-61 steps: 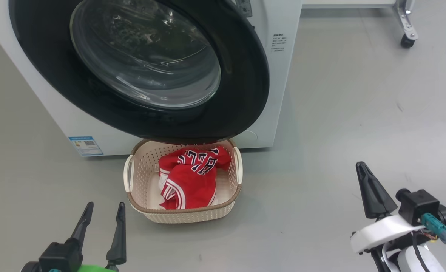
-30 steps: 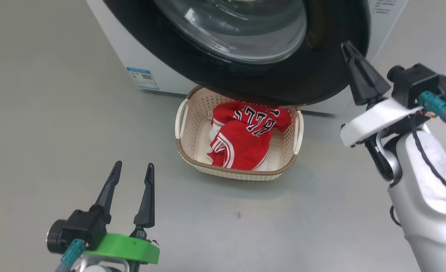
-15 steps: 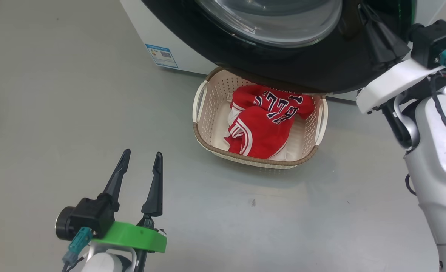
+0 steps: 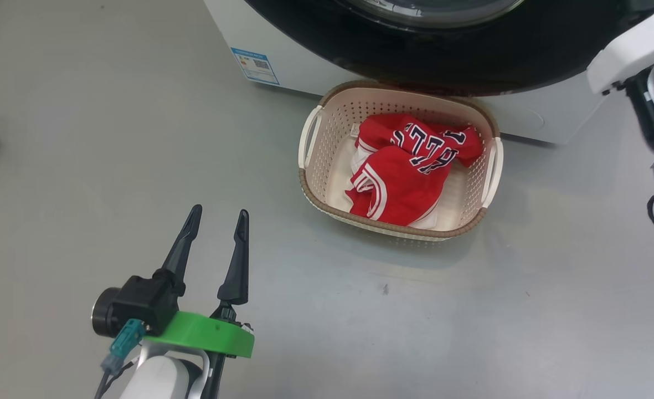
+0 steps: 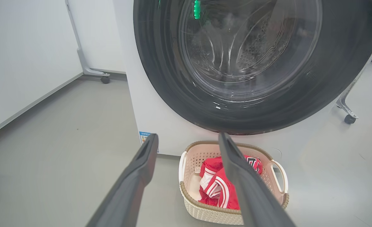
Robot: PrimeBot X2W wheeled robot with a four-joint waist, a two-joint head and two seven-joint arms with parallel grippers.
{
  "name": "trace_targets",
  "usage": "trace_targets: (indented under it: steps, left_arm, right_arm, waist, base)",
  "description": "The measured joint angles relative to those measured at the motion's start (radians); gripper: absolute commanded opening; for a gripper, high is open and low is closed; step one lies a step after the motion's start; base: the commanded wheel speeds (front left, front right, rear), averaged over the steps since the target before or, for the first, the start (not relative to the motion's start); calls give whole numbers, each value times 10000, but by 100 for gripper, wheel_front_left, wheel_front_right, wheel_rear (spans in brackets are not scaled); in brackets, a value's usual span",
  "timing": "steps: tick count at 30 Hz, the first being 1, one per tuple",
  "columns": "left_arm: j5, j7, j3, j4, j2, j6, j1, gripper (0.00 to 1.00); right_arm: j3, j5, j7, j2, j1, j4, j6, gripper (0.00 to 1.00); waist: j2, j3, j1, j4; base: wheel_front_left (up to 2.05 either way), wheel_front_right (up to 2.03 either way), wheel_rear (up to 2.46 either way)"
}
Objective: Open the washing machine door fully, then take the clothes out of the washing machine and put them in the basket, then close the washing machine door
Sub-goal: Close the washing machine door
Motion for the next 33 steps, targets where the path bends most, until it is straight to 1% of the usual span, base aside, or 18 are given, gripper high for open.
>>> trace_targets:
  steps: [9,20,28,33]
  left_arm:
    - [-10,-12,-127,355,-54,-75,-155,100]
    - [-12,-35,-140,564,-71,-81,-178,100]
    - [33,-40,-96,717,-82,-90,-198,100]
    - [86,-40,67,738,-84,-88,-198,100]
  right_arm:
    - [-313,73,-6,-324,-672,926,0,0]
    - [-380,75,-198,-397,-1037,1785,2,0]
    - [-226,171,-614,-199,-1003,2374,0,0]
    - [-59,408,-863,90,-772,2556,0,0]
  waist:
    - [0,78,0,320]
    - [0,-23,0,432]
    - [0,-323,0,391]
    - [0,-547,0,274]
  base:
    - [0,0,0]
    - [0,0,0]
    - [0,0,0]
    - [0,0,0]
